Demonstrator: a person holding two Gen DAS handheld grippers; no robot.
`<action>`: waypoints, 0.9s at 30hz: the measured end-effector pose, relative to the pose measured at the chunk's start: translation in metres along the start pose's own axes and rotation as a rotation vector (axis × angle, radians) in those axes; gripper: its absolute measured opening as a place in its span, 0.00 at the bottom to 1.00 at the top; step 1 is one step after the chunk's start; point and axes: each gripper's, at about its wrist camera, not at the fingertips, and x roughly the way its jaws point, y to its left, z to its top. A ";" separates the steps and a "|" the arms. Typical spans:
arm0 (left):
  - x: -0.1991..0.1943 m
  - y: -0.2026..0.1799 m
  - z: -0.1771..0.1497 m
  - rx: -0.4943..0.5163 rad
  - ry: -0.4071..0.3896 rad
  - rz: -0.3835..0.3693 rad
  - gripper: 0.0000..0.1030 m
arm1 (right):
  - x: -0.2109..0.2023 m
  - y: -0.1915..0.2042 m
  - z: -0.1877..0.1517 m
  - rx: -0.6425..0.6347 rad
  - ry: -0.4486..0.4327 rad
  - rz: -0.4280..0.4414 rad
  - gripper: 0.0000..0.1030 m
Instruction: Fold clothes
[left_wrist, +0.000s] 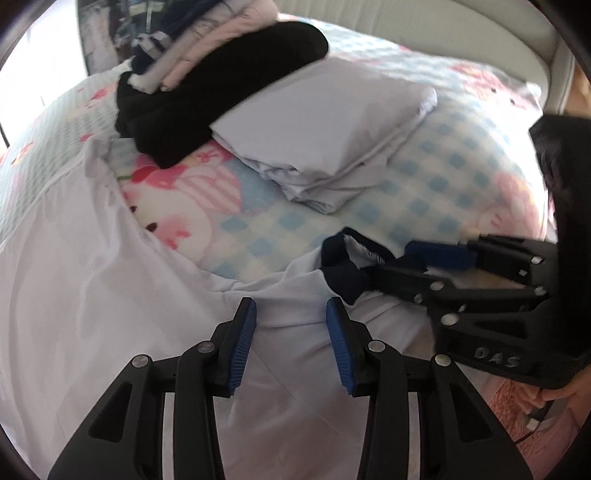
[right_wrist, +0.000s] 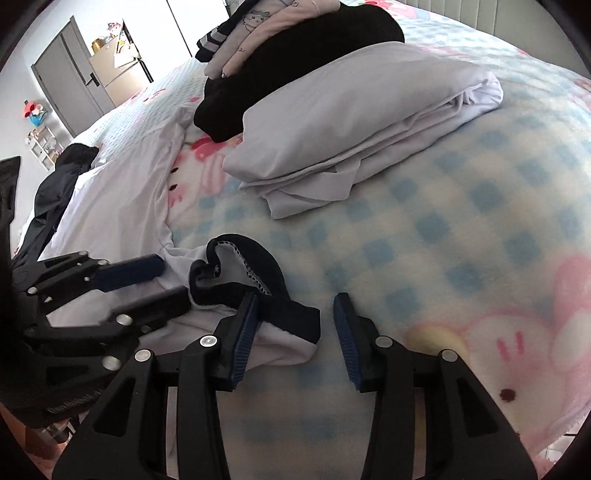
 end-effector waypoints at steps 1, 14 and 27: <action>0.001 0.001 0.001 -0.002 0.005 -0.005 0.39 | -0.005 -0.001 0.002 0.015 -0.024 0.009 0.41; 0.000 0.018 -0.014 -0.079 0.013 -0.057 0.41 | 0.021 0.029 0.033 -0.254 0.123 0.183 0.45; 0.008 0.020 -0.034 -0.159 -0.012 -0.111 0.42 | 0.064 0.043 0.042 -0.358 0.199 0.189 0.46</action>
